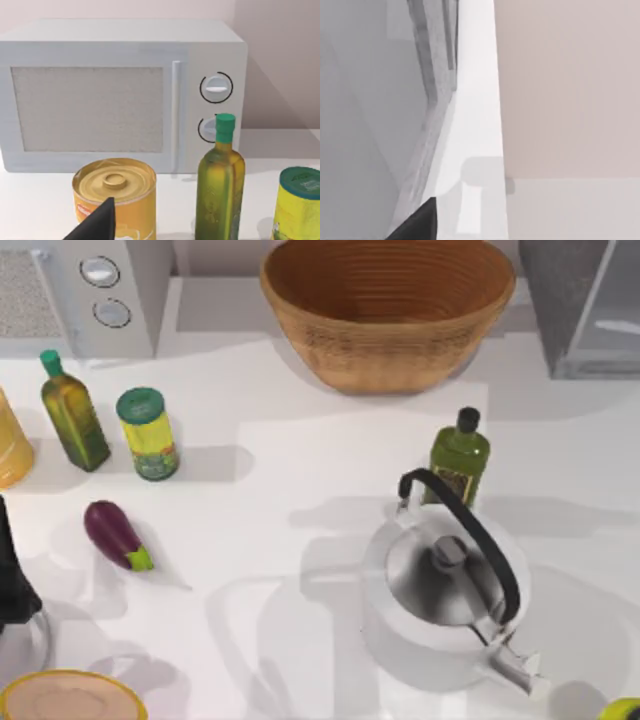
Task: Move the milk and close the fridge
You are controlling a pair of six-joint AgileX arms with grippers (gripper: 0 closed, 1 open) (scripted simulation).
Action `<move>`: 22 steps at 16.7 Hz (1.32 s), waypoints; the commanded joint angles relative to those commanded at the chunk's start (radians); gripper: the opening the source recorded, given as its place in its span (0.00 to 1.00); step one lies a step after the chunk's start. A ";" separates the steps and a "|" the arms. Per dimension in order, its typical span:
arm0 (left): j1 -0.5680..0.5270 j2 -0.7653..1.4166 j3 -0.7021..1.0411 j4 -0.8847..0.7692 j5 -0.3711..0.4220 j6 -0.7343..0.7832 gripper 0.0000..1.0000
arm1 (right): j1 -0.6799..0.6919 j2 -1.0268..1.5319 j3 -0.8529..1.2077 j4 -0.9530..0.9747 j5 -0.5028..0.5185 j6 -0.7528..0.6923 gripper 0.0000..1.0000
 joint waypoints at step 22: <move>0.000 0.000 0.000 0.000 0.000 0.000 1.00 | 0.908 -0.198 -0.273 0.300 0.731 0.604 1.00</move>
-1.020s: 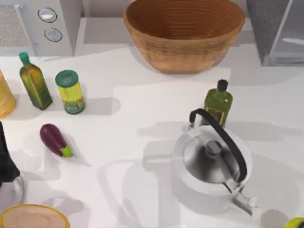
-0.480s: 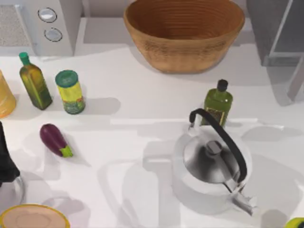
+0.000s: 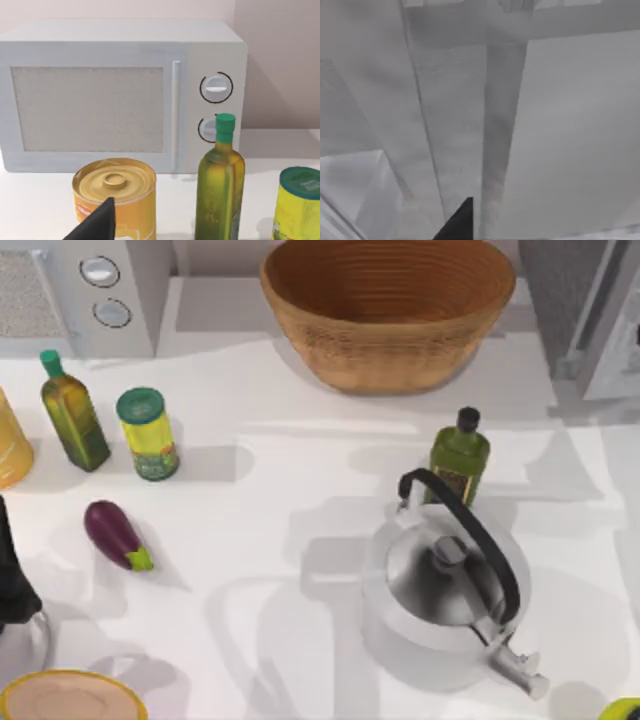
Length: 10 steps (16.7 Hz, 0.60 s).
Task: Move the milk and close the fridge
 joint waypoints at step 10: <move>0.000 0.000 0.000 0.000 0.000 0.000 1.00 | -0.015 0.122 0.141 -0.031 0.006 -0.004 1.00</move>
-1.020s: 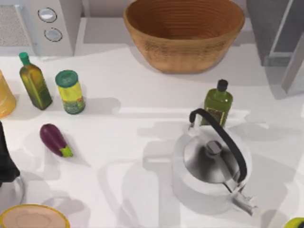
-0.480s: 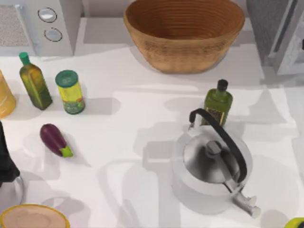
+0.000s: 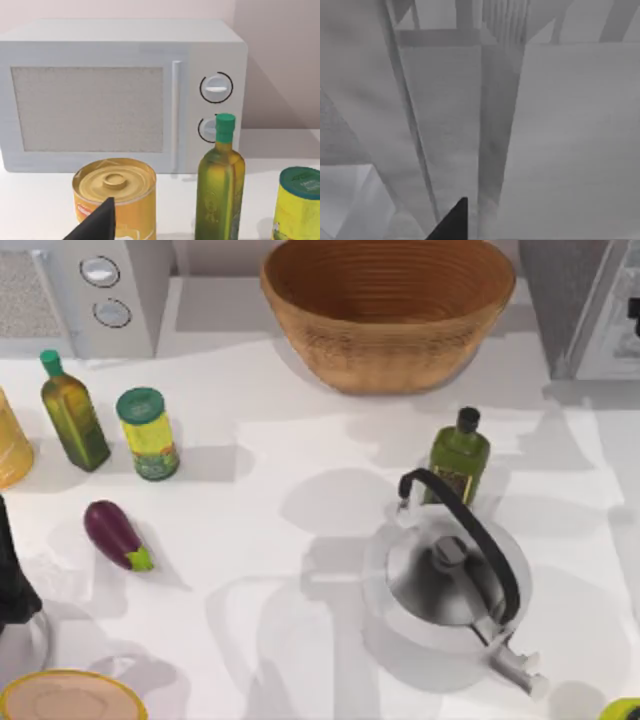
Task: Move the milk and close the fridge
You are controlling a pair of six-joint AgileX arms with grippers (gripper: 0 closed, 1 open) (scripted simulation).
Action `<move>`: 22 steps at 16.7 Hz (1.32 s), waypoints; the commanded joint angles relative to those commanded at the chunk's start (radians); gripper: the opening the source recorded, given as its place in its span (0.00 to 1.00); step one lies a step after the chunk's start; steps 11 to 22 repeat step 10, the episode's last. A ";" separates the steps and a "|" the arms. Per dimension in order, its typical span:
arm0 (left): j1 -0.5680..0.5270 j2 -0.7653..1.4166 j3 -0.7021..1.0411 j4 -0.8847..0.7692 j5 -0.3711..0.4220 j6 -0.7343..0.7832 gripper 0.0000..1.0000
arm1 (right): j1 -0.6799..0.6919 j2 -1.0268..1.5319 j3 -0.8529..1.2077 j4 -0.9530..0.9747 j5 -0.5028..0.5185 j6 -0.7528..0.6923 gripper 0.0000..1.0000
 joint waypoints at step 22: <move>0.000 0.000 0.000 0.000 0.000 0.000 1.00 | 0.000 0.244 0.310 -0.065 0.003 0.001 1.00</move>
